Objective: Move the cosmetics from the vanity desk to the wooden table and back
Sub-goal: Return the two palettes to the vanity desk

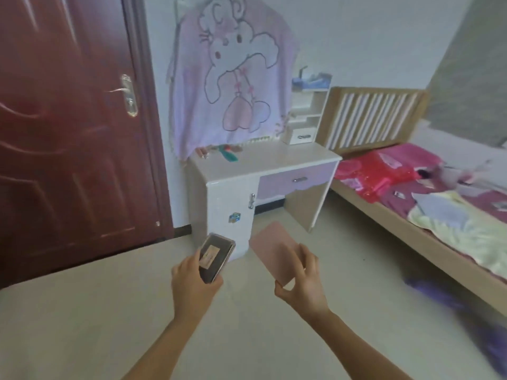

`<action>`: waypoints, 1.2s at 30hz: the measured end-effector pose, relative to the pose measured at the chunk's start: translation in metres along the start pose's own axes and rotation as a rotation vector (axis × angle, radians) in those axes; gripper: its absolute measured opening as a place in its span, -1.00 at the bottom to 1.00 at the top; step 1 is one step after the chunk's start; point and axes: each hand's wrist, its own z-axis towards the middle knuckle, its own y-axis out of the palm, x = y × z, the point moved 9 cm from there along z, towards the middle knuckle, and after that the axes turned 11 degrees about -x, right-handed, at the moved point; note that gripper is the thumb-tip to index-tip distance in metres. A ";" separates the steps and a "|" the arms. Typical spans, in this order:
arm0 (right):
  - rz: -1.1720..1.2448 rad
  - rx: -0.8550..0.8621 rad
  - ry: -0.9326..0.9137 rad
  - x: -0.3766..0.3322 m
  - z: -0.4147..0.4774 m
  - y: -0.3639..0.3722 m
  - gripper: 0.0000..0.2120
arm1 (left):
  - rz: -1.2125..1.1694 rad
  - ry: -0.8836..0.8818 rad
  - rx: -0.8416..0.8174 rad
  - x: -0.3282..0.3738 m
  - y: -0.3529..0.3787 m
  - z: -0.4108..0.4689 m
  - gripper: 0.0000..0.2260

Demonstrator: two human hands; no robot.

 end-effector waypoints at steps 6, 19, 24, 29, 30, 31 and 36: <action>-0.030 0.064 0.134 0.091 0.012 -0.044 -0.26 | -0.033 0.128 -0.006 0.088 0.064 0.051 -0.41; -0.065 0.055 0.090 0.176 0.193 -0.011 -0.34 | -0.134 0.077 0.095 0.103 0.089 0.240 -0.41; -0.109 0.040 0.077 0.215 0.273 0.017 -0.35 | -0.152 0.086 0.149 0.115 0.087 0.329 -0.38; -0.112 0.033 0.137 0.275 0.285 0.064 -0.32 | -0.172 -0.004 0.057 0.097 0.133 0.377 -0.40; -0.121 0.022 0.124 0.285 0.285 0.071 -0.31 | -0.160 -0.015 0.034 0.093 0.144 0.384 -0.41; -0.127 0.008 0.116 0.296 0.287 0.077 -0.28 | -0.144 -0.029 0.019 0.090 0.154 0.393 -0.41; -0.094 -0.046 0.164 0.367 0.337 0.092 -0.25 | -0.059 -0.070 0.035 0.096 0.193 0.455 -0.48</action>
